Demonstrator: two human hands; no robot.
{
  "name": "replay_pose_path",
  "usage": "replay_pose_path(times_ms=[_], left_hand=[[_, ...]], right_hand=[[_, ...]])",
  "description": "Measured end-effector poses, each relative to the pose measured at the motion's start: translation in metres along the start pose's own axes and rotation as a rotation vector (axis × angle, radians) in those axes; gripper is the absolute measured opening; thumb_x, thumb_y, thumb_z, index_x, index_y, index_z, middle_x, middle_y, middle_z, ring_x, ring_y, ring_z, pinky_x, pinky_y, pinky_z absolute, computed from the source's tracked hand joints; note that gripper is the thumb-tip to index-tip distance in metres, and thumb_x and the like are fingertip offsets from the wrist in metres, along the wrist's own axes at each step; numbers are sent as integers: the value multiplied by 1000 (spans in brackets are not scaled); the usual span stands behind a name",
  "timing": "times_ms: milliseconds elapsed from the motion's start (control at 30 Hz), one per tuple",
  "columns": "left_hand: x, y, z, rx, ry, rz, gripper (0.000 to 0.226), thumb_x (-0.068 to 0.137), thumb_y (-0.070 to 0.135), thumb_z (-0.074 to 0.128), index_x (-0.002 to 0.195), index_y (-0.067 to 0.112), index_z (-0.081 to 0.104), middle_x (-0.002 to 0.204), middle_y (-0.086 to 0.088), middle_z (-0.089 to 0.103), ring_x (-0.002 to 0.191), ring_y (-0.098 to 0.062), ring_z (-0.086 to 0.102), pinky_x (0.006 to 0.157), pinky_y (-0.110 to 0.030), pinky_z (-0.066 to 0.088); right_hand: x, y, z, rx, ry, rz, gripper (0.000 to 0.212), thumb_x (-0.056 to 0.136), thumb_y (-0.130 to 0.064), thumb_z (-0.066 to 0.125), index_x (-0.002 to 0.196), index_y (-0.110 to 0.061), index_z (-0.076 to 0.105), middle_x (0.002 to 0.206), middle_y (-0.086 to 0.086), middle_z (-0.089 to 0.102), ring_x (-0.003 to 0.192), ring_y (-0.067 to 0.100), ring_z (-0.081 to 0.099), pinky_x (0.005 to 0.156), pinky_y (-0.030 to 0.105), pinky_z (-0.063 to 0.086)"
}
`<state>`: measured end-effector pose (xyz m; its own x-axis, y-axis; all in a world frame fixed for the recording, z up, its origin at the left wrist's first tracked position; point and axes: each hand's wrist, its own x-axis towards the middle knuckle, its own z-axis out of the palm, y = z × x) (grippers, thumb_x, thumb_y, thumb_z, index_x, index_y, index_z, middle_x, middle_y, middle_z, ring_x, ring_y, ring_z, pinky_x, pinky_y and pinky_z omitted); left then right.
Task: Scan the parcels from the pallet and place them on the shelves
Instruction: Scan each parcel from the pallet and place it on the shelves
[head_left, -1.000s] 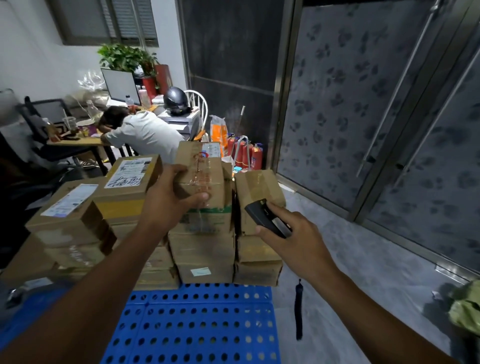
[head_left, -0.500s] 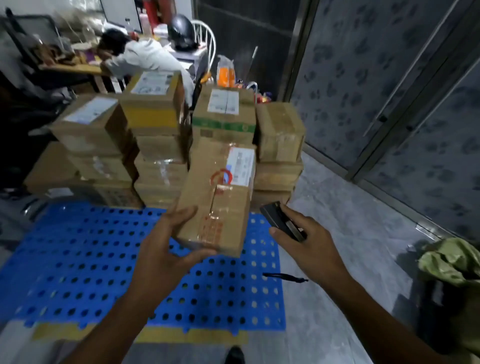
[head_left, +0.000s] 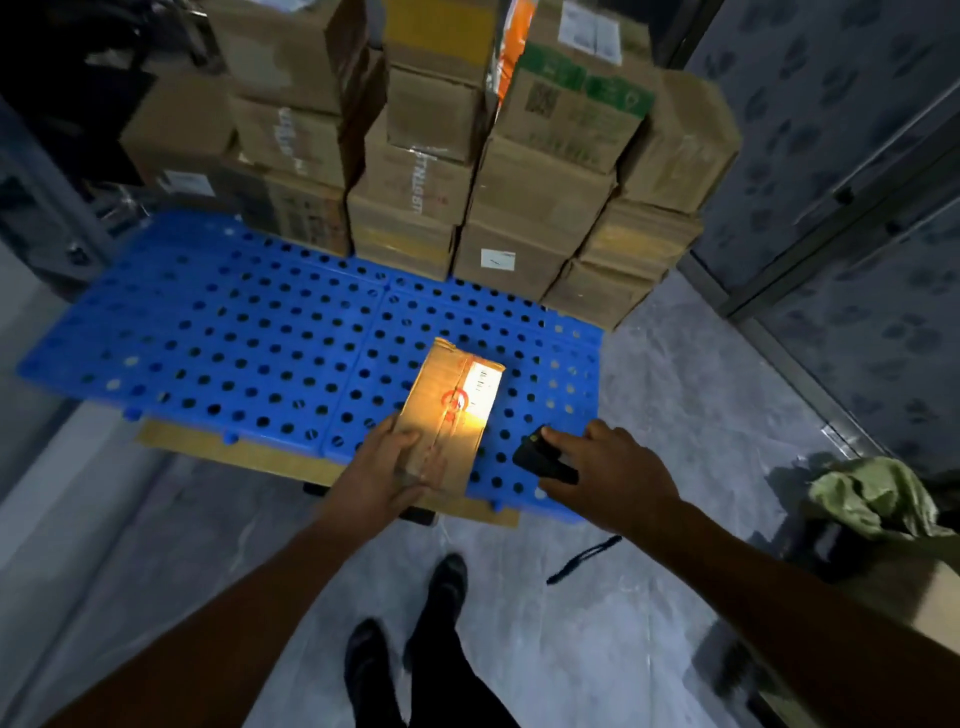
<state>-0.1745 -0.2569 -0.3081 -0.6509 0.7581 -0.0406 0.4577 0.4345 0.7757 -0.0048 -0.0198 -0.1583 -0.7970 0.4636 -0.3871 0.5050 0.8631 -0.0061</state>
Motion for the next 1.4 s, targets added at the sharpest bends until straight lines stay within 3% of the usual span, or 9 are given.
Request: replay_pose_path(times_ms=[133, 367, 567, 700, 833, 900, 1067, 1300, 1400], left_hand=[[4, 6, 3, -42, -7, -64, 88, 67, 31, 95, 138, 12, 48, 153, -8, 39, 138, -24, 43, 107, -32, 40], [5, 10, 4, -77, 4, -112, 80, 73, 24, 91, 137, 20, 44, 144, -1, 45, 128, -18, 51, 103, -38, 49], [-3, 14, 10, -15, 64, -139, 77, 67, 21, 94, 127, 20, 46, 130, 3, 51, 116, -16, 57, 89, -31, 50], [-16, 22, 13, 55, 135, -135, 79, 68, 20, 94, 130, 20, 46, 137, -2, 50, 120, -23, 58, 89, -33, 53], [-37, 30, 12, 115, 186, -237, 86, 73, 26, 91, 140, 4, 41, 155, -14, 39, 134, -32, 50, 103, -42, 49], [-52, 37, 11, 129, 223, -281, 87, 76, 31, 89, 142, 6, 39, 159, -13, 36, 132, -33, 52, 99, -41, 50], [-113, 57, 11, -19, 438, -490, 92, 58, 60, 90, 127, 17, 47, 128, 4, 53, 111, -20, 58, 83, -33, 45], [-213, 74, 17, -166, 793, -679, 81, 54, 46, 95, 115, 28, 45, 116, 8, 60, 104, -15, 63, 80, -34, 52], [-255, 76, 9, -167, 900, -730, 79, 59, 36, 98, 115, 33, 42, 119, 14, 57, 103, 2, 57, 76, -9, 45]], right_hand=[[-5, 0, -14, -91, 35, 16, 69, 86, -68, 53, 148, -46, 33, 125, 3, 48, 111, 28, 52, 88, 44, 50], [-15, 8, -29, -144, 44, 24, 68, 86, -67, 55, 147, -44, 36, 124, 4, 48, 112, 29, 51, 85, 45, 50], [-9, 20, -25, -171, -19, -44, 66, 87, -67, 50, 147, -47, 33, 130, 3, 46, 114, 28, 49, 87, 43, 47], [2, 32, -25, -171, -24, -105, 68, 87, -68, 49, 150, -48, 29, 137, 3, 44, 118, 29, 48, 90, 45, 46], [13, 38, -22, -143, -17, -228, 68, 91, -64, 51, 152, -46, 29, 137, 5, 44, 121, 33, 48, 92, 47, 50], [19, 35, -18, -110, -7, -295, 66, 92, -63, 53, 152, -44, 31, 135, 5, 45, 121, 33, 47, 92, 48, 50], [29, 2, 3, 153, -69, -443, 69, 90, -63, 59, 152, -46, 34, 135, 3, 46, 124, 30, 47, 91, 47, 50], [10, -110, 33, 317, -120, -639, 72, 82, -72, 59, 147, -50, 40, 139, -1, 50, 121, 19, 53, 83, 32, 49], [-11, -160, 43, 362, -166, -755, 70, 83, -65, 65, 147, -42, 46, 144, -3, 52, 125, 17, 53, 86, 26, 47]])
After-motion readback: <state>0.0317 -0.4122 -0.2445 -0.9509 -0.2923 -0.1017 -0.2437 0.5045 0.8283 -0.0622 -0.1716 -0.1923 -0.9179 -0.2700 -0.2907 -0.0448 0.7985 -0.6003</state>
